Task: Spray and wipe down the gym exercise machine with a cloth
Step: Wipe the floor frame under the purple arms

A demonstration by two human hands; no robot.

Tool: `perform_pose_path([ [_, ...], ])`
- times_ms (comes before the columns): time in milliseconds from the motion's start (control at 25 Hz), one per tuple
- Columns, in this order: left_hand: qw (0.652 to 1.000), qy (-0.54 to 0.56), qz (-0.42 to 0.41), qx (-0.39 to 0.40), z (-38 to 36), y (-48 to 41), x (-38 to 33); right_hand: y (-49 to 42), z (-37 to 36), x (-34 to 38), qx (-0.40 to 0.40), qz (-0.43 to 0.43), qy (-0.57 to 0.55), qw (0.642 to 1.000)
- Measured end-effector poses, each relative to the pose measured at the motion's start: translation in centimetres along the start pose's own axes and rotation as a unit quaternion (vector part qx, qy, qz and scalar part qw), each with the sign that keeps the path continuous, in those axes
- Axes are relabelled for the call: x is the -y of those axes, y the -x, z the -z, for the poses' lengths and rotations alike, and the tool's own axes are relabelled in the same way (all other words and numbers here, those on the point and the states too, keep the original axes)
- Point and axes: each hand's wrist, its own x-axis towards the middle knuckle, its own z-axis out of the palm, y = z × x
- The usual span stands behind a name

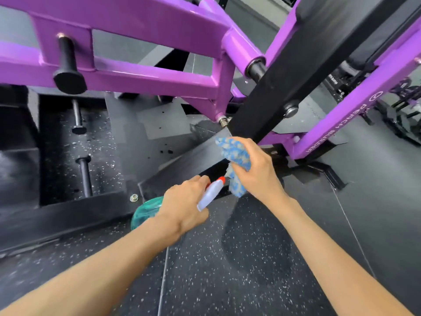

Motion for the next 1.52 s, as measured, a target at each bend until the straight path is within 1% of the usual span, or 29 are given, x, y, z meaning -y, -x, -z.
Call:
perform_pose_path([
  [40,1.000,0.003,0.007,0.013,-0.7,-0.3,0.2,1.4,-1.1,-1.3,-0.037,-0.017,-0.027,0.999],
  [80,1.000,0.009,0.013,0.025,-1.1,-0.7,0.2,2.6,-2.2,-2.8,-0.059,-0.040,-0.042,0.997],
  [120,0.999,0.022,0.016,0.033,-1.5,-1.3,0.3,3.8,-3.3,-4.6,-0.068,-0.082,-0.053,0.993],
  [160,0.998,0.040,0.020,0.032,-2.1,-2.1,0.3,4.8,-4.1,-6.4,-0.056,-0.141,-0.069,0.986],
  [280,0.998,0.062,0.016,-0.015,-4.4,-4.1,0.7,6.8,-6.0,-11.4,0.038,-0.310,-0.120,0.942],
  [320,0.998,0.057,0.009,-0.024,-5.2,-4.6,0.8,7.3,-6.4,-12.8,0.044,-0.343,-0.135,0.929],
  [360,0.998,0.054,0.000,-0.030,-6.0,-5.0,0.9,7.4,-6.7,-14.1,0.033,-0.355,-0.149,0.922],
  [440,0.998,0.045,0.002,-0.048,-7.4,-5.5,1.2,6.4,-7.6,-15.0,-0.031,-0.361,-0.236,0.902],
  [480,0.997,0.037,0.011,-0.060,-7.9,-5.7,1.2,5.3,-8.0,-14.8,-0.076,-0.364,-0.286,0.883],
  [560,0.996,0.022,0.050,-0.073,-8.6,-6.0,1.0,2.8,-8.9,-13.6,-0.135,-0.350,-0.386,0.843],
  [640,0.992,0.027,0.096,-0.083,-8.5,-5.9,0.8,0.8,-9.3,-11.7,-0.150,-0.295,-0.444,0.833],
  [720,0.991,0.032,0.104,-0.083,-7.7,-5.0,0.9,-0.1,-9.7,-10.2,-0.169,-0.244,-0.472,0.830],
  [760,0.993,0.042,0.086,-0.067,-7.2,-4.2,1.1,-0.2,-10.4,-10.0,-0.188,-0.228,-0.465,0.835],
  [800,0.996,0.058,0.060,-0.040,-6.8,-3.3,1.3,-0.1,-11.1,-9.7,-0.213,-0.216,-0.432,0.849],
  [840,0.996,0.075,0.040,-0.011,-6.4,-2.4,1.6,0.4,-12.2,-9.5,-0.224,-0.209,-0.375,0.875],
  [880,0.994,0.100,0.039,0.014,-6.0,-1.5,1.9,1.1,-14.2,-10.3,-0.217,-0.207,-0.369,0.880],
  [960,0.984,0.158,0.078,0.036,-5.3,-0.1,2.9,3.4,-19.1,-13.4,-0.151,-0.229,-0.342,0.899],
  [1000,0.979,0.179,0.096,0.038,-5.1,0.7,3.4,4.1,-19.8,-13.8,-0.131,-0.227,-0.321,0.910],
  [1080,0.977,0.180,0.107,0.033,-5.6,1.7,4.4,3.8,-18.2,-13.0,-0.143,-0.242,-0.289,0.915],
  [1120,0.978,0.175,0.107,0.024,-6.2,2.2,5.1,2.9,-16.9,-12.0,-0.178,-0.245,-0.259,0.917],
  [1160,0.980,0.174,0.100,0.012,-6.8,2.6,5.8,1.8,-15.5,-11.0,-0.218,-0.245,-0.281,0.902],
  [1200,0.981,0.174,0.090,-0.001,-7.5,2.9,6.5,0.6,-14.9,-10.9,-0.257,-0.216,-0.311,0.889],
  [1240,0.981,0.176,0.084,-0.013,-8.5,3.2,7.3,0.0,-15.1,-10.6,-0.270,-0.204,-0.334,0.880],
  [1280,0.979,0.183,0.088,-0.034,-9.4,3.4,7.8,0.5,-15.9,-10.8,-0.261,-0.208,-0.330,0.883],
  [1320,0.973,0.194,0.101,-0.067,-10.2,3.5,8.2,1.6,-17.1,-11.3,-0.231,-0.220,-0.340,0.885],
  [1400,0.953,0.226,0.137,-0.147,-11.4,3.3,8.3,4.8,-18.6,-12.2,-0.139,-0.278,-0.329,0.892],
  [1440,0.943,0.237,0.151,-0.180,-11.8,3.3,8.4,5.7,-18.9,-12.7,-0.129,-0.300,-0.324,0.888],
  [1480,0.936,0.240,0.159,-0.200,-12.0,3.4,8.4,6.1,-18.1,-12.1,-0.140,-0.310,-0.334,0.879],
  [1520,0.935,0.240,0.159,-0.207,-12.2,3.8,8.5,5.5,-16.9,-11.1,-0.197,-0.301,-0.331,0.873],
])
